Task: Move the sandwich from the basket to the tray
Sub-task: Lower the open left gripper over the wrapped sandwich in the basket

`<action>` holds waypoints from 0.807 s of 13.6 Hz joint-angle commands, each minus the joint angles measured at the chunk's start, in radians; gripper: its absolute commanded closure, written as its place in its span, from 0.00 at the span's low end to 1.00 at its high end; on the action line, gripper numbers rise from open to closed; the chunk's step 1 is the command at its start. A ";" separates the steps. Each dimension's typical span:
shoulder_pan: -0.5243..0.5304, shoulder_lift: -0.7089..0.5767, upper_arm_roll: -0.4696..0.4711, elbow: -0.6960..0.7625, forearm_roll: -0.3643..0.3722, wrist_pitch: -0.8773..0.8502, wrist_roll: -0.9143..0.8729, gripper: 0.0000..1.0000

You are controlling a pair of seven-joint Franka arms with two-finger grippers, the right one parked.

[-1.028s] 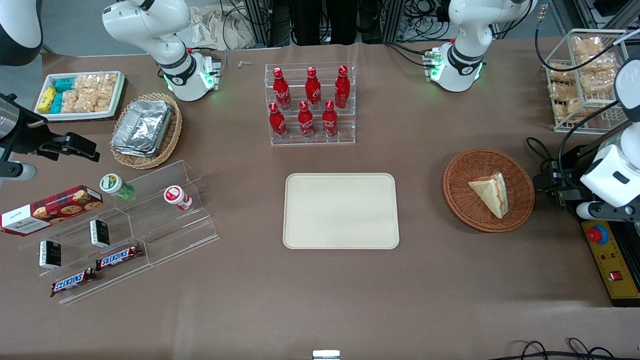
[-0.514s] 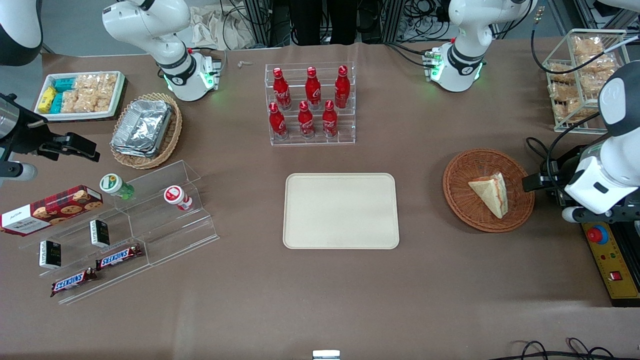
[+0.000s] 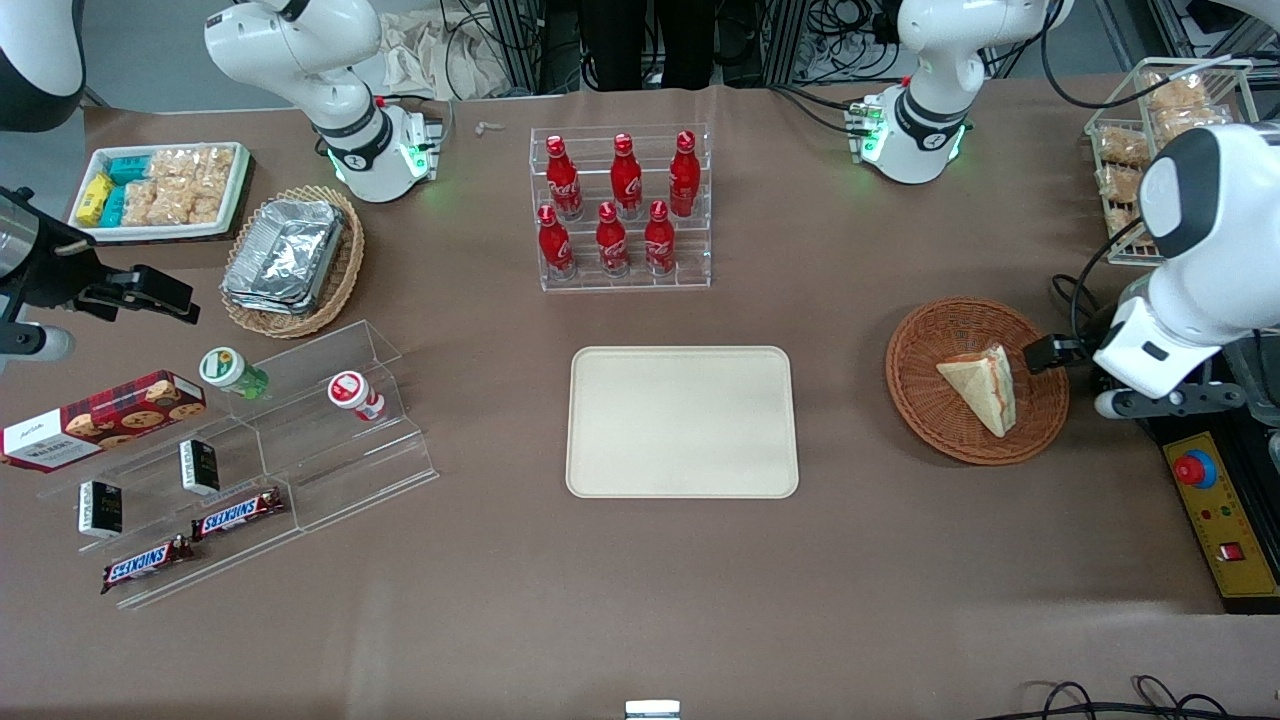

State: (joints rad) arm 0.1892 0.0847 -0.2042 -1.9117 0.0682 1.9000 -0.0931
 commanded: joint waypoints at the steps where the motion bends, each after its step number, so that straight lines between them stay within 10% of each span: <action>1: 0.009 -0.033 -0.004 -0.090 -0.005 0.051 -0.028 0.00; 11: 0.009 0.038 0.017 -0.271 -0.005 0.264 -0.265 0.00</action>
State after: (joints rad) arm 0.1910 0.1023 -0.1871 -2.1738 0.0656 2.1401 -0.2920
